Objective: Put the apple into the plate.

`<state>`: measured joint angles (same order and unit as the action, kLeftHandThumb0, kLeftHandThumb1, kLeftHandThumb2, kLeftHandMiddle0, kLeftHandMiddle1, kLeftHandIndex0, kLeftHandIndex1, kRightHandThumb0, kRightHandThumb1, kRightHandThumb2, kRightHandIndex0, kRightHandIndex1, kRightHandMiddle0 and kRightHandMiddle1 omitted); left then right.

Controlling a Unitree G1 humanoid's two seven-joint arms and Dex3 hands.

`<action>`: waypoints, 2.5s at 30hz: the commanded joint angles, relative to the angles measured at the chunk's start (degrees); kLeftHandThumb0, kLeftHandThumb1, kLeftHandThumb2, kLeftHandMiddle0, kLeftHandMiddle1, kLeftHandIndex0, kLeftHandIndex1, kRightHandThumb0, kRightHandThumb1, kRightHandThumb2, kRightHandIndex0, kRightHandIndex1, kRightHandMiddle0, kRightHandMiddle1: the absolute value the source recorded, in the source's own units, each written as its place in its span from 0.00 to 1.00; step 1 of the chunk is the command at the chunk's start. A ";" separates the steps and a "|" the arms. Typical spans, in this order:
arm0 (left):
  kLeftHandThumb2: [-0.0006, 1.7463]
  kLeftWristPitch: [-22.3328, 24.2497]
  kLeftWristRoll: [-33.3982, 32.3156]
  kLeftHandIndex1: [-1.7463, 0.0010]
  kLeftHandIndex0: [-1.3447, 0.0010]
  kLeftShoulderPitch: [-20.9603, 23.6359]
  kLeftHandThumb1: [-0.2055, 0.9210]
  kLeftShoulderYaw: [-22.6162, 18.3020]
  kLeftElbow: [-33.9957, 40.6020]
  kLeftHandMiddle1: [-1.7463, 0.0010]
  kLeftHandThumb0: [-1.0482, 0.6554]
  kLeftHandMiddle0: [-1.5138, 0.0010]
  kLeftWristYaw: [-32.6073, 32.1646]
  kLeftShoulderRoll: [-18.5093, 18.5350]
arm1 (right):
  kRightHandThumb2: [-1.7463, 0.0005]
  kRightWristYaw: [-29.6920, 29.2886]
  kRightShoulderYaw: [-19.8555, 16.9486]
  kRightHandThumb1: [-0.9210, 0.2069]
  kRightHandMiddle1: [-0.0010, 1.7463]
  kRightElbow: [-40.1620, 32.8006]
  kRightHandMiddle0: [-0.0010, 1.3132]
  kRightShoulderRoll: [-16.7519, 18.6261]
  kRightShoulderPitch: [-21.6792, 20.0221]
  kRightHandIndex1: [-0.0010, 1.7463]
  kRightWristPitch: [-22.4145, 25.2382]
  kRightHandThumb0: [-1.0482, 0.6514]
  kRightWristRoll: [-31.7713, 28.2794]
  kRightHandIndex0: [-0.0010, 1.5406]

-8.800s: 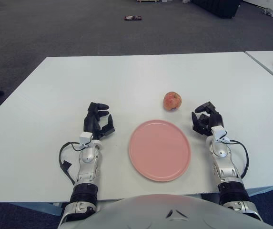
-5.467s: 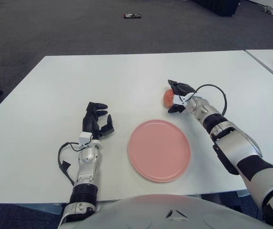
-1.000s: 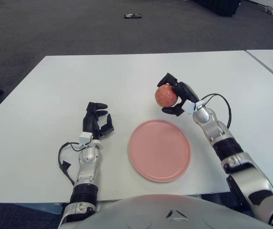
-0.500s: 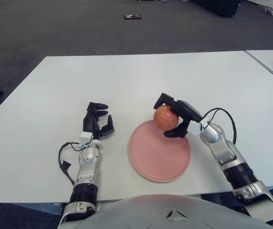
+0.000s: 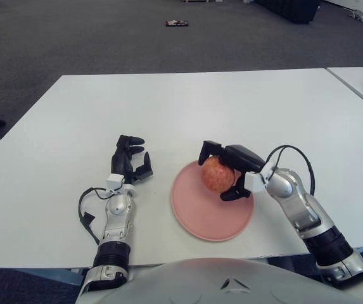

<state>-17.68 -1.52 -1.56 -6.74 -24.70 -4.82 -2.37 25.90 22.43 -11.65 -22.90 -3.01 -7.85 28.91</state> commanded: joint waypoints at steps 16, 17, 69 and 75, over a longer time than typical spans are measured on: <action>0.73 3.17 -0.37 0.04 0.69 -2.68 0.50 -0.08 -1.65 0.00 0.61 0.63 -0.23 -0.44 | 0.05 2.23 4.51 0.81 1.00 -3.04 0.46 -1.40 0.40 0.98 8.21 0.62 14.14 0.55; 0.73 3.14 -0.25 0.04 0.69 -2.70 0.50 -0.03 -1.66 0.00 0.61 0.63 -0.24 -0.37 | 0.05 2.33 4.87 0.81 1.00 -2.83 0.46 -1.76 0.23 0.98 8.23 0.62 15.08 0.55; 0.74 3.56 0.57 0.00 0.73 -2.63 0.49 0.08 -1.84 0.00 0.61 0.62 -1.33 -0.06 | 0.77 -8.93 2.15 0.22 0.00 -1.50 0.00 -2.80 1.84 0.00 -0.25 0.03 16.95 0.00; 0.69 3.26 0.46 0.00 0.78 -2.65 0.57 -0.06 -1.77 0.00 0.61 0.65 -1.38 -0.14 | 0.80 -10.04 0.82 0.18 0.00 -0.82 0.00 -2.88 2.22 0.00 -1.65 0.01 14.55 0.00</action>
<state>-16.54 -1.08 -1.93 -6.73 -24.12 -5.67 -2.22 17.13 24.72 -13.16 -25.78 -0.87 -8.94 45.18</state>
